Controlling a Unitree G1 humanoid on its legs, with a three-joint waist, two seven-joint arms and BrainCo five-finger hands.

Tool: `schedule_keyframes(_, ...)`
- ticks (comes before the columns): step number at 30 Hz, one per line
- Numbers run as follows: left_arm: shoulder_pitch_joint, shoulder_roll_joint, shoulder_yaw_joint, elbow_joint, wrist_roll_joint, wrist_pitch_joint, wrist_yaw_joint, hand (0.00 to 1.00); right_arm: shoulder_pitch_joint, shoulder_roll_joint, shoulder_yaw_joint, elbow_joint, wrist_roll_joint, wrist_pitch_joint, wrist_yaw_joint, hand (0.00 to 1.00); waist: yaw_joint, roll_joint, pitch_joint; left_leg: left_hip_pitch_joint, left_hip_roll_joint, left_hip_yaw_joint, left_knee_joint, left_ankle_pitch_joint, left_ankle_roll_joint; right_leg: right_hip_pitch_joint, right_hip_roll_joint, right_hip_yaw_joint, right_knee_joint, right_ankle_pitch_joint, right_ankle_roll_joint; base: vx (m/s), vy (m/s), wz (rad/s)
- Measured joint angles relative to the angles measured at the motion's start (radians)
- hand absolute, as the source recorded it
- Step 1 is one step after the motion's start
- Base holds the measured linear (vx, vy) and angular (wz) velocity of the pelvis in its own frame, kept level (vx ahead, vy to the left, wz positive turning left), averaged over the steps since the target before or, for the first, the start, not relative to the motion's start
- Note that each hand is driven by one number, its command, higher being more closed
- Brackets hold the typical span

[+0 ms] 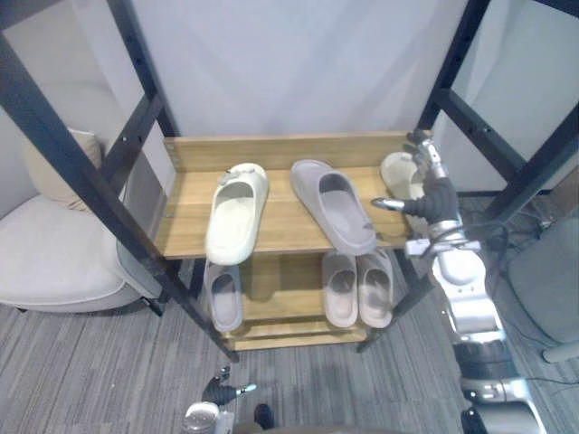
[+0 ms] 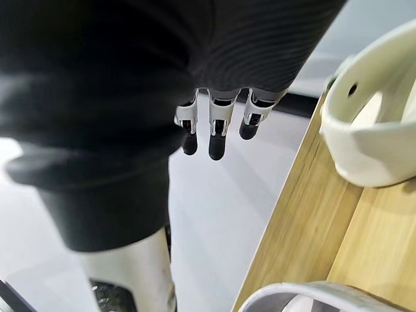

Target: Organize the slippers on the shoe rack

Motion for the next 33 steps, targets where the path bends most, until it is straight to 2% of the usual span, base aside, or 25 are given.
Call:
schedule_keyframes(4, -0.005, 0.000, 0.000, -0.008, -0.002, 0.000, 0.001, 0.00, -0.060, -0.002, 0.011, 0.074, -0.005, 0.019, -0.001, 0.00, 0.015, 0.000, 0.010, -0.004, -0.001, -0.004, 0.000, 0.000, 0.000, 0.000, 0.000, -0.006, -0.006, 0.000, 0.000, 0.00, -0.002, 0.01)
schedule_keyframes(9, -0.005, 0.000, 0.000, -0.028, -0.021, -0.001, 0.001, 0.00, -0.131, -0.008, 0.044, 0.149, -0.056, 0.035, -0.003, 0.00, 0.028, 0.000, 0.031, -0.017, -0.001, -0.018, 0.000, 0.000, 0.000, -0.005, 0.000, -0.018, -0.009, 0.000, 0.000, 0.01, -0.008, 0.09)
schedule_keyframes(11, -0.005, 0.000, 0.000, -0.036, -0.031, -0.001, 0.002, 0.00, -0.171, -0.008, 0.046, 0.201, -0.079, 0.055, -0.005, 0.00, 0.039, -0.001, 0.035, -0.023, -0.003, -0.024, 0.002, 0.000, 0.000, -0.005, -0.001, -0.027, -0.013, 0.000, 0.000, 0.04, -0.007, 0.08)
schedule_keyframes(23, -0.007, 0.001, 0.001, -0.059, -0.042, -0.003, 0.001, 0.00, -0.296, -0.003, 0.076, 0.323, -0.119, 0.075, -0.005, 0.00, 0.043, 0.002, 0.078, -0.026, -0.004, -0.033, 0.000, 0.002, -0.002, -0.003, -0.001, -0.044, -0.014, 0.000, 0.000, 0.01, -0.001, 0.02)
schedule_keyframes(24, -0.008, 0.002, 0.001, -0.067, -0.043, -0.003, 0.001, 0.00, -0.318, -0.002, 0.079, 0.339, -0.119, 0.075, -0.004, 1.00, 0.045, 0.002, 0.086, -0.030, -0.003, -0.036, -0.001, 0.003, -0.001, -0.005, -0.001, -0.047, -0.014, 0.000, 0.000, -0.02, -0.004, 0.06)
schedule_keyframes(33, -0.011, 0.007, 0.001, -0.076, -0.069, -0.003, 0.001, 0.00, -0.408, -0.002, 0.122, 0.397, -0.118, 0.080, 0.029, 1.00, 0.047, -0.001, 0.110, -0.032, -0.003, -0.042, 0.000, 0.004, -0.001, 0.000, -0.002, -0.057, -0.017, 0.001, 0.001, 0.01, -0.001, 0.03)
